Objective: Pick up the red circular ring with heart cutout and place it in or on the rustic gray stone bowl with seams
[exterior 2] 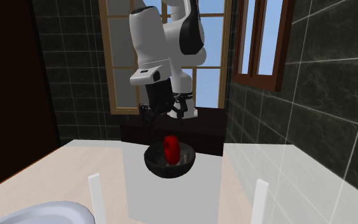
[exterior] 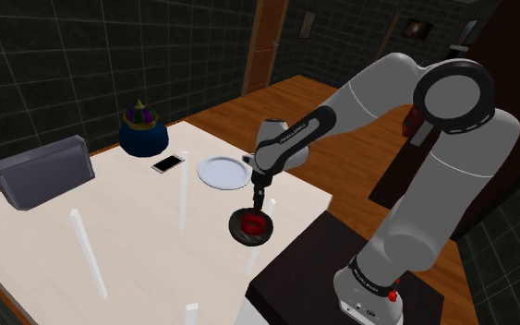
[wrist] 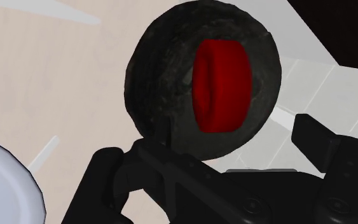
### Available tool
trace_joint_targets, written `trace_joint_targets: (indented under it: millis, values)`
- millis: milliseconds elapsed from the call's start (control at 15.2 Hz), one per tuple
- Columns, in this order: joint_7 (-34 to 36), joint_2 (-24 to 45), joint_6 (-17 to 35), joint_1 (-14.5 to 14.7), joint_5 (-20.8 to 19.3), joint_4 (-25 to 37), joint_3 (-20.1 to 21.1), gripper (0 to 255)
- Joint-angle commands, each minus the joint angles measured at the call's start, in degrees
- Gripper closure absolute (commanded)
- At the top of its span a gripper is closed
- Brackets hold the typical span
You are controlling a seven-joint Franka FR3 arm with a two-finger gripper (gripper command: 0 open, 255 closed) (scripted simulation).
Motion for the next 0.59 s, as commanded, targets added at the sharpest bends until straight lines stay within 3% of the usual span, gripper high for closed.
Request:
trace_joint_targets:
  millis: [0, 528]
  values:
    - [0.71, -3.12, -3.82, -0.16, -0.84, 0.64, -0.29, 0]
    - [0.92, -4.32, -5.49, -0.30, -1.20, 1.11, -0.42, 0]
